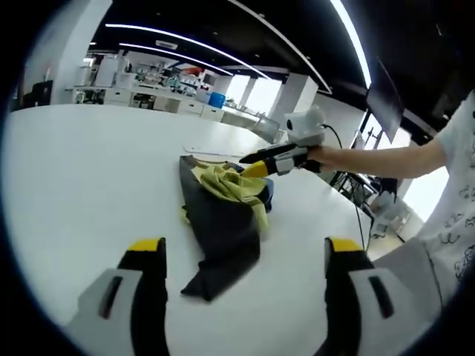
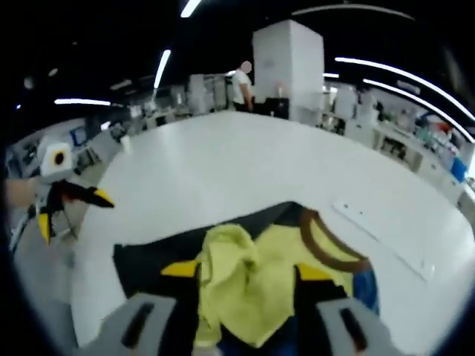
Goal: Fold the garment on the visible template until the final outline fits inside the template.
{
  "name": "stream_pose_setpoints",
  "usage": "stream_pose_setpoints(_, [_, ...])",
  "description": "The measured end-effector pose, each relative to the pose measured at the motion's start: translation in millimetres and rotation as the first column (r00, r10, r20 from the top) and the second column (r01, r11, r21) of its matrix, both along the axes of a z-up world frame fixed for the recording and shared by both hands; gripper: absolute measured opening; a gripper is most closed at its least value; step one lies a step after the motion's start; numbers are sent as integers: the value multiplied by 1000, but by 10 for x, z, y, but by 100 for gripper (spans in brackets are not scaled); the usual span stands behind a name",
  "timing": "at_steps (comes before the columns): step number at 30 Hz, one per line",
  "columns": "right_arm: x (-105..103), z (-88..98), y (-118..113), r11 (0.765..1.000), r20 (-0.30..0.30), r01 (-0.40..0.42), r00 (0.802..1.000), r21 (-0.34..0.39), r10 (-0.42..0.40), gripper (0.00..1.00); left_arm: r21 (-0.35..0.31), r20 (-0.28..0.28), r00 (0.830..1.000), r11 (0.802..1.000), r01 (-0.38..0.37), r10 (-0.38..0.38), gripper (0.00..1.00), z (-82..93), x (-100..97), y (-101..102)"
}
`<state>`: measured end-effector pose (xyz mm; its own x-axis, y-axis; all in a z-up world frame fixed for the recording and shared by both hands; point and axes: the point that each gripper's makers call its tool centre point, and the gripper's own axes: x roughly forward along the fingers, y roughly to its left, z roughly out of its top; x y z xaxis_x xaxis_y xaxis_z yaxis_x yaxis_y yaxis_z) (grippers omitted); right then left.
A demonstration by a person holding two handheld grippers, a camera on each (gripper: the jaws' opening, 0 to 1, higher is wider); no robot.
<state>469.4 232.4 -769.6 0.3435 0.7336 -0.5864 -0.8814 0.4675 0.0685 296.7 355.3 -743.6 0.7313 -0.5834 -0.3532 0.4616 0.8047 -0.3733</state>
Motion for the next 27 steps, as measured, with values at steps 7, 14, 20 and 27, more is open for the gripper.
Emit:
stream_pose_setpoints(7, [-184, 22, -246, 998, -19, 55, 998, 40, -55, 71, 4, 10, 1000, 1000, 13, -13, 85, 32, 34, -1])
stream_pose_setpoints(14, [-229, -101, -535, 993, -46, 111, 993, 40, -109, 78, -1, 13, 1000, 1000, 27, -27, 85, 50, 54, -44])
stream_pose_setpoints(20, [-249, -214, -756, 987, -79, 160, 984, 33, -157, 76, -2, 17, 999, 999, 41, -41, 85, 53, 72, -72])
stream_pose_setpoints(27, [-270, -260, -858, 982, -93, 187, 979, 36, -183, 72, -5, 15, 999, 999, 44, -43, 85, 49, 68, -100])
